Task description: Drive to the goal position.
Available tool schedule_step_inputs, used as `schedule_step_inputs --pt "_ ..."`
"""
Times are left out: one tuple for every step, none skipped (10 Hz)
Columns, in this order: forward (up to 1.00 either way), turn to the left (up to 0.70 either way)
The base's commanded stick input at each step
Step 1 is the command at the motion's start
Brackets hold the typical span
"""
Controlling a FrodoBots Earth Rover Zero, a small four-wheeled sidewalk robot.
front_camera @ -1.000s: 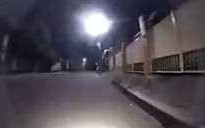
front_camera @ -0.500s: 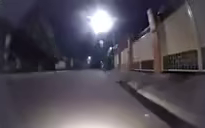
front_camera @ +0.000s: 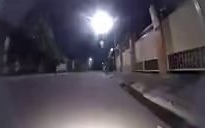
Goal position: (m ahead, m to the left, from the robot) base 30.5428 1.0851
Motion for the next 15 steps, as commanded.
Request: schedule_step_inputs --pt "0.70 0.00" --pt "0.70 0.00" --pt "0.70 0.00" --pt "0.70 0.00" --pt "0.70 0.00" --pt "0.70 0.00" --pt "0.70 0.00" --pt "0.70 0.00" --pt "0.70 0.00" --pt "0.70 0.00" --pt "0.70 0.00" --pt "0.70 0.00" --pt "0.70 0.00" --pt "0.70 0.00" --pt "0.70 0.00"
